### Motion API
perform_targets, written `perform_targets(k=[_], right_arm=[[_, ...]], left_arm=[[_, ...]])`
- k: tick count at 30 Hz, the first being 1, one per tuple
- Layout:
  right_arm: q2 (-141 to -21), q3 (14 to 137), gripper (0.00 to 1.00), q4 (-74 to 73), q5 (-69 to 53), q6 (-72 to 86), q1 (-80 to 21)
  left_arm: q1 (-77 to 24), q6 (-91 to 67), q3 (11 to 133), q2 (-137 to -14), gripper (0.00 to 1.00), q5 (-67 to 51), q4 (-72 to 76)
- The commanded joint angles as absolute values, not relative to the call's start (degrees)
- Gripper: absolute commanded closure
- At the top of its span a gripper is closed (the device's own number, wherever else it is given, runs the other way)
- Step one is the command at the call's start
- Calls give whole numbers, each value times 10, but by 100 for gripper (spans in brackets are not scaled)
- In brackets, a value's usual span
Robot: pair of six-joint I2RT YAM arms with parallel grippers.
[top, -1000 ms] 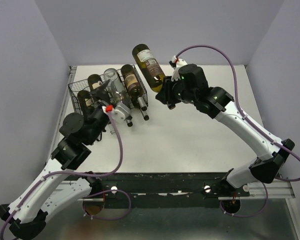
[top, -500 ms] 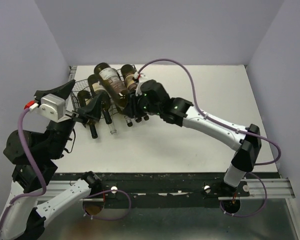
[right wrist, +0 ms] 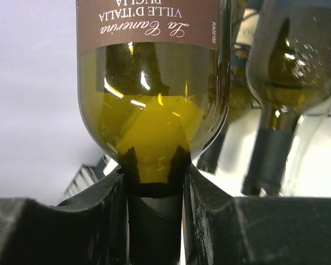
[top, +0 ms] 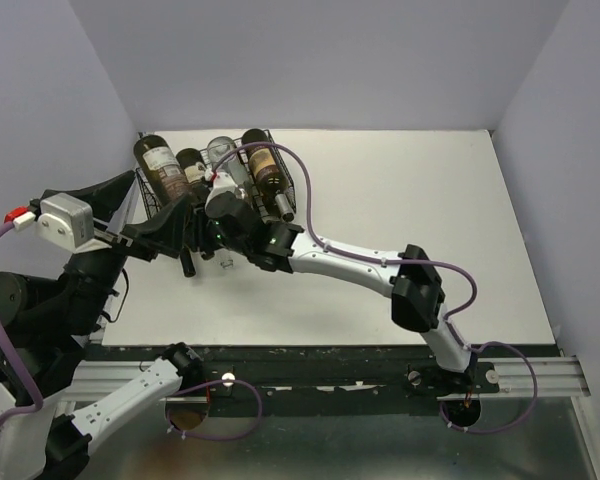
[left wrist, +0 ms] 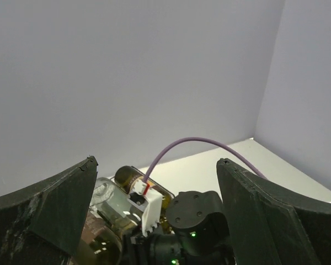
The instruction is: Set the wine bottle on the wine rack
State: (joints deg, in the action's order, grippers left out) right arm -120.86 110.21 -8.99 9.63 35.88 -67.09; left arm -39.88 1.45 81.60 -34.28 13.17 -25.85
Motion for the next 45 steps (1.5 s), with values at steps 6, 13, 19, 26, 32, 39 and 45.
perform_targets(k=[6, 13, 19, 26, 32, 39, 45], right_arm=[[-1332, 1288, 99, 46, 248, 420, -696], [-1422, 1387, 99, 73, 254, 418, -703], [-1469, 1429, 99, 86, 266, 417, -704], [-1498, 1450, 99, 72, 259, 435, -704], [-1514, 1449, 99, 69, 258, 428, -703], [-1530, 1448, 99, 65, 243, 424, -700], [-1534, 1444, 99, 61, 240, 418, -695]], left_arm=[[-401, -34, 841, -287, 1, 128, -376], [-401, -47, 820, -254, 1, 110, -397], [-401, -34, 795, -238, 1, 115, -381], [-401, -19, 762, -232, 1, 125, -359], [-401, -4, 760, -234, 1, 127, -359], [-401, 14, 737, -221, 1, 140, -359], [-400, 14, 725, -209, 1, 148, -354]])
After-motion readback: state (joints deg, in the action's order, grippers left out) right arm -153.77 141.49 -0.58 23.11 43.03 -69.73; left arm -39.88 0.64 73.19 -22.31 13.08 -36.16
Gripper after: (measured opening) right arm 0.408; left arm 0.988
